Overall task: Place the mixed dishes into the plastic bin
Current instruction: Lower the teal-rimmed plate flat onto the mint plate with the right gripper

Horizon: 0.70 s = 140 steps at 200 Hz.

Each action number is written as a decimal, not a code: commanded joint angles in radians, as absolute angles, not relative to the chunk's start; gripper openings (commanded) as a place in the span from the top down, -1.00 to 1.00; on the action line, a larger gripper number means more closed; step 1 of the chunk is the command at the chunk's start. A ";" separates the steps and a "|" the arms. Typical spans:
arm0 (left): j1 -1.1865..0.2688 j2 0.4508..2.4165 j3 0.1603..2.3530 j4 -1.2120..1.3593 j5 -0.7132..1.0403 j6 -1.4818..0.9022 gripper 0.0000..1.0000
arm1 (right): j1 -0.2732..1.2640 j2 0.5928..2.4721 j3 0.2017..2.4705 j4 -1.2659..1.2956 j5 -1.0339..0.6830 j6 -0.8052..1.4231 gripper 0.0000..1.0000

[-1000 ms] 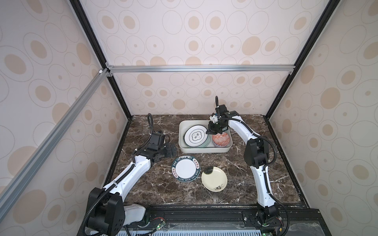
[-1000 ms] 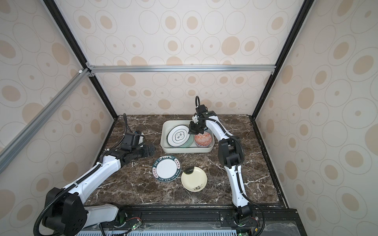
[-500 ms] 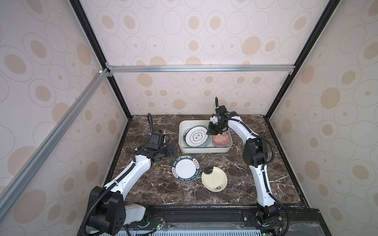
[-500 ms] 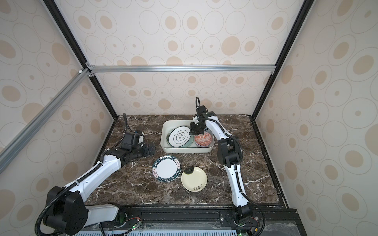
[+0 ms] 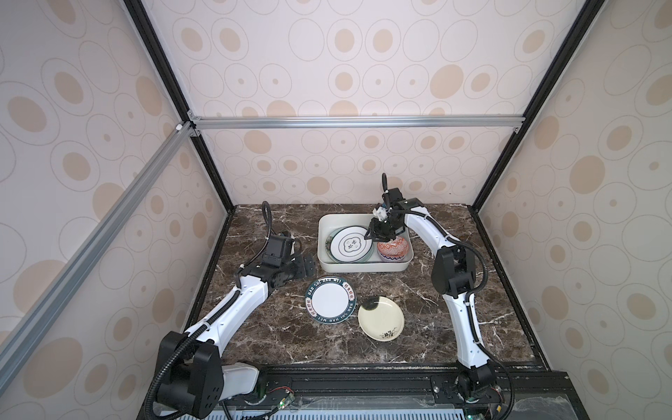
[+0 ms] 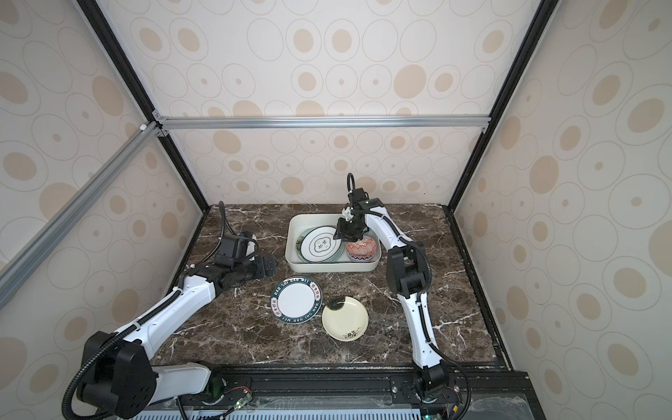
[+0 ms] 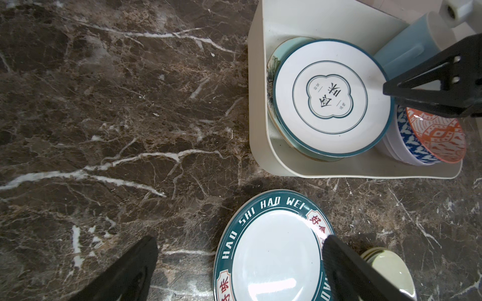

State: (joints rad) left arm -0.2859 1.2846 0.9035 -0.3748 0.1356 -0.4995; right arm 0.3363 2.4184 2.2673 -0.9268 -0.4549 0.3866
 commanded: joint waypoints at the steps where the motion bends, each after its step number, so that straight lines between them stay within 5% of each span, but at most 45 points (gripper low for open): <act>1: -0.277 1.265 0.907 -0.365 0.144 -0.485 -0.98 | 0.337 2.402 2.324 -0.960 -0.443 0.362 0.21; 140: -0.277 1.210 0.875 -0.368 0.155 -0.490 -0.98 | 0.340 2.303 2.260 -0.970 -0.439 0.357 0.21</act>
